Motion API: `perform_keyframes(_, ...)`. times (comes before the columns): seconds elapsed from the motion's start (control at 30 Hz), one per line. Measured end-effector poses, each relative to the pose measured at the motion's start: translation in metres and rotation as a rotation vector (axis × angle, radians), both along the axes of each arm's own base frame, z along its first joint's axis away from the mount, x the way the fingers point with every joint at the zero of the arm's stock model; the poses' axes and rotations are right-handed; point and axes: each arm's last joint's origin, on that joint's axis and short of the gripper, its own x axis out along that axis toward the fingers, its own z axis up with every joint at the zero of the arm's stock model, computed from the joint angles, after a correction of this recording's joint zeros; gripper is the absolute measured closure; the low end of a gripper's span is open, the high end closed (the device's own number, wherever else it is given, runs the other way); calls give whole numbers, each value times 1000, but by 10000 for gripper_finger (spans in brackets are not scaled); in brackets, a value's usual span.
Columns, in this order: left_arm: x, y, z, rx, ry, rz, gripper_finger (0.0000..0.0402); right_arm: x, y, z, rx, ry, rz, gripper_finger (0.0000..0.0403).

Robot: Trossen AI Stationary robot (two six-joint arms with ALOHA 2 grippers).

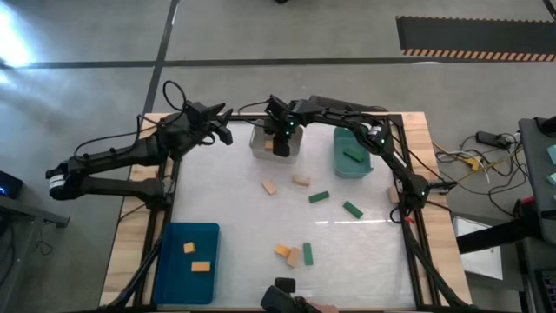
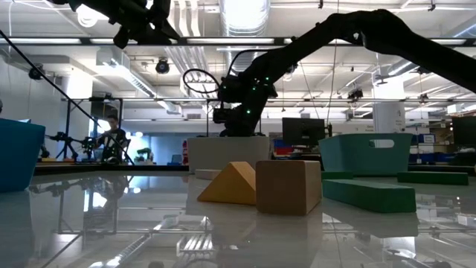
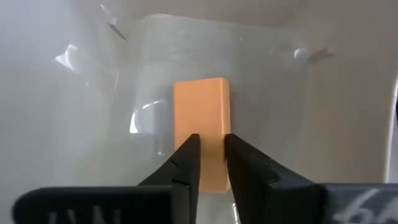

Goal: Sort & place blocks by color
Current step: Put the yellow block into the blue bin

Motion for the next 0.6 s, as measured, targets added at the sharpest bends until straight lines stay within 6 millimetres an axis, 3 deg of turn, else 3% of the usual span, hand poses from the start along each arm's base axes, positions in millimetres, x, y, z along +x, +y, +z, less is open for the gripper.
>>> perform_keyframes(0.27, 0, 0, 0, -1, -1, 0, 265, 2, -3, 11, -17, -28, 15, 391)
perform_keyframes(0.6, 0, 0, 0, -2, -2, 0, 265, 7, -6, 27, -26, -80, 14, 394)
